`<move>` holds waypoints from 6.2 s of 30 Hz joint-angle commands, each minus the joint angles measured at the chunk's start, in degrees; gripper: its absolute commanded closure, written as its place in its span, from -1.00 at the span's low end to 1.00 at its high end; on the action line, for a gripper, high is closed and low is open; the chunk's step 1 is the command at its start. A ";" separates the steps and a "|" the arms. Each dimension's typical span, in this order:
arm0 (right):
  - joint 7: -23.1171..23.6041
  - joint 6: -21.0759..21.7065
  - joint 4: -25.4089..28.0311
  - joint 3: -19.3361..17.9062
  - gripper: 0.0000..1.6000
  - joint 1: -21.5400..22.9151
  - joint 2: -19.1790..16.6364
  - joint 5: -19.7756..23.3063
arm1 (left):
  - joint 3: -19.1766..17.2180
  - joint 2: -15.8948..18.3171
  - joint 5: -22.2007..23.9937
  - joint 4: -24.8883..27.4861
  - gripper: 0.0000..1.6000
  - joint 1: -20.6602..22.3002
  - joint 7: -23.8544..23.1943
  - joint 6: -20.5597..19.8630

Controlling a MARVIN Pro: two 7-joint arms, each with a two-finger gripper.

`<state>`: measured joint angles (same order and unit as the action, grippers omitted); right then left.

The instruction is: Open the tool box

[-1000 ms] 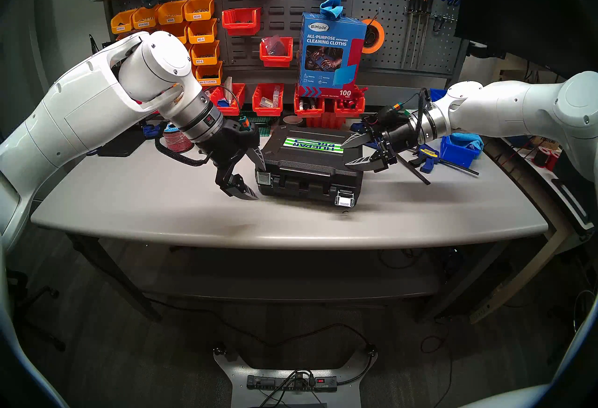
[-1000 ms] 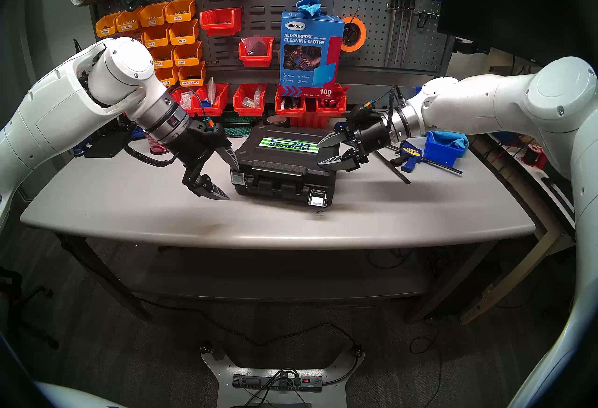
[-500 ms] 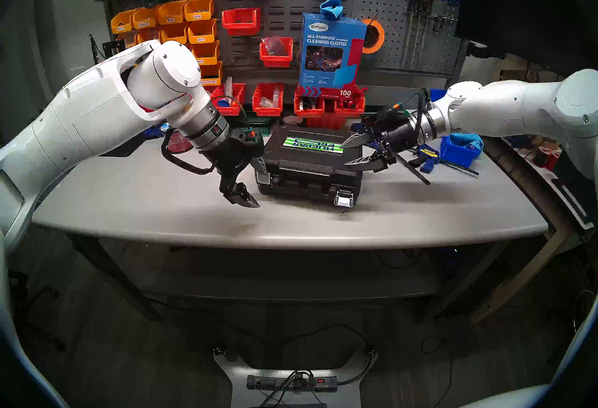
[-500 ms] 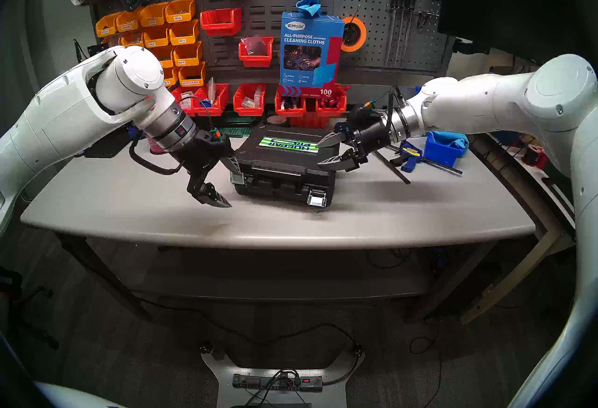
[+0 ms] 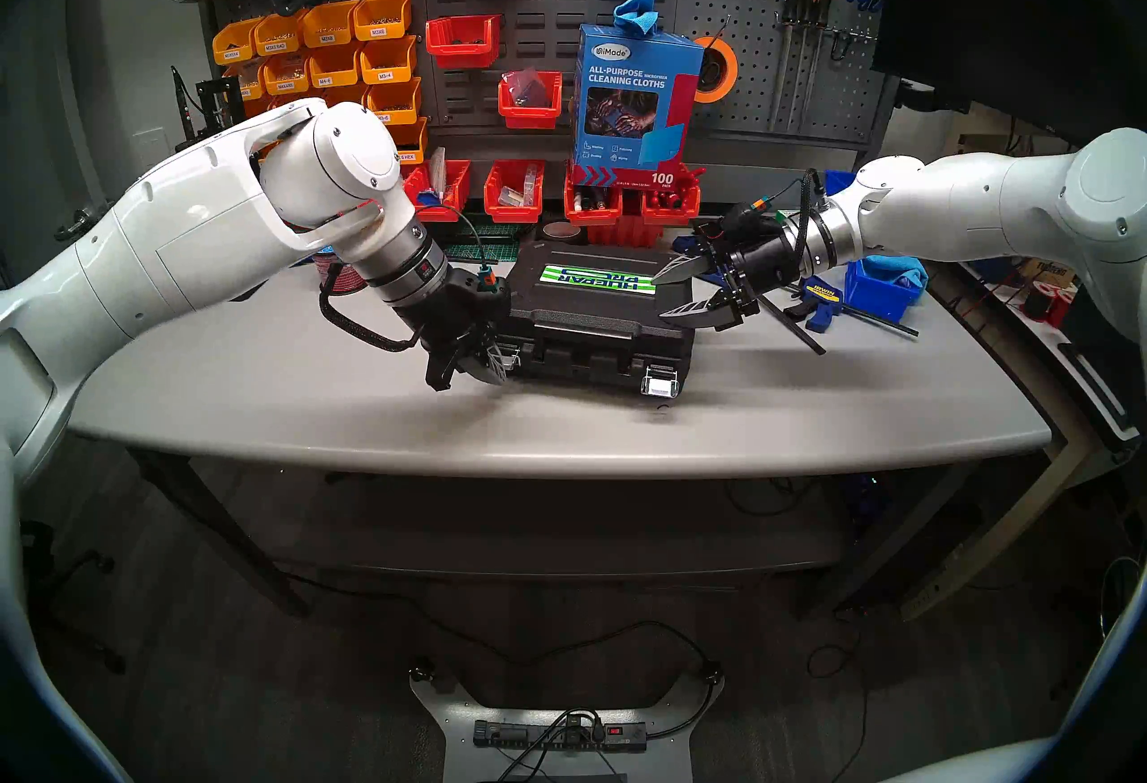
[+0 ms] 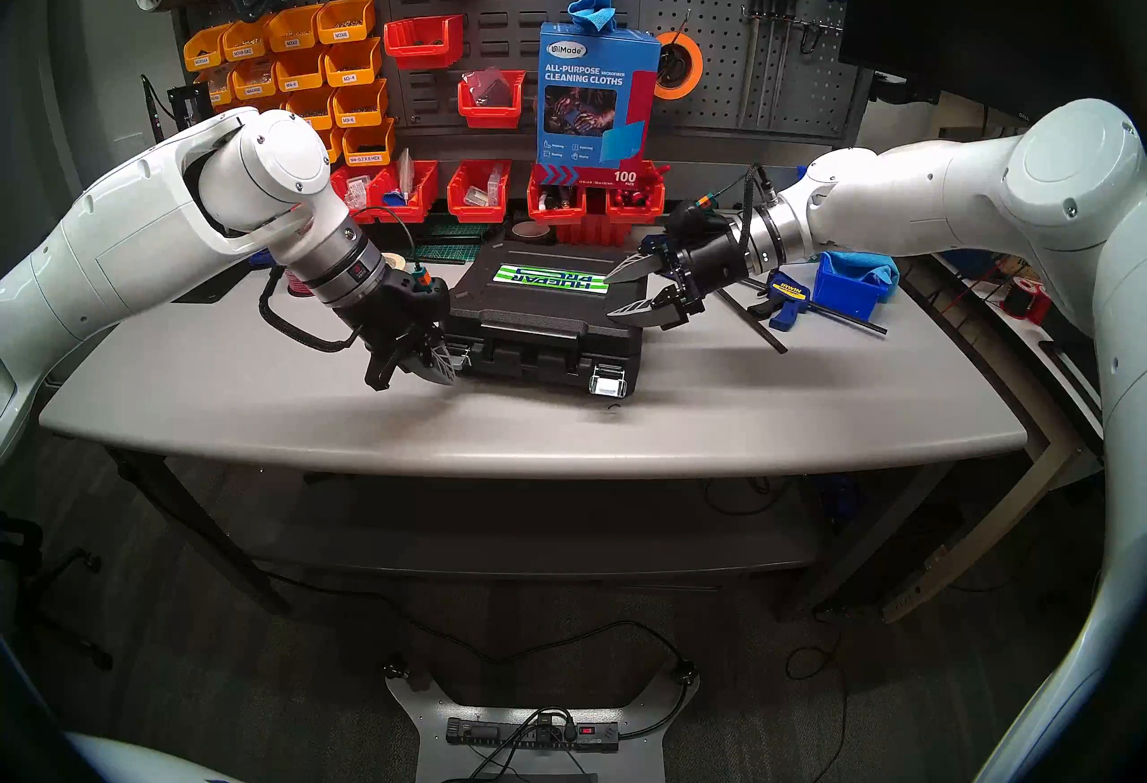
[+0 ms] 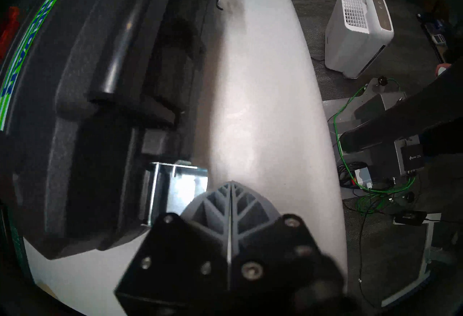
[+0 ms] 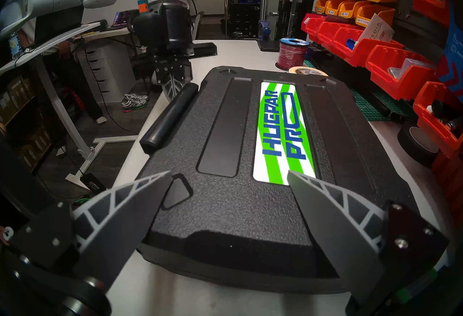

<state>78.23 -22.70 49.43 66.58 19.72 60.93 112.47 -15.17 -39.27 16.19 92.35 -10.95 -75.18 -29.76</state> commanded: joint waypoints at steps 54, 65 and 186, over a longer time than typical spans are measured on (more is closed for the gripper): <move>0.47 -2.01 2.01 8.58 -1.00 -3.05 3.02 2.26 | -12.94 -6.10 18.09 -16.18 1.00 -6.65 9.41 7.98; 0.67 -2.44 1.99 9.83 -1.00 -2.89 3.61 3.55 | -14.49 -7.53 20.32 -18.30 1.00 -7.17 9.19 10.22; -3.90 -13.19 4.05 13.40 -1.00 17.68 18.89 1.76 | -22.70 -7.02 28.76 -27.99 1.00 -11.28 2.52 24.15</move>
<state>68.95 -36.44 52.50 81.66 34.45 79.20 114.16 -37.32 -45.69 45.05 64.67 -23.79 -72.42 -5.92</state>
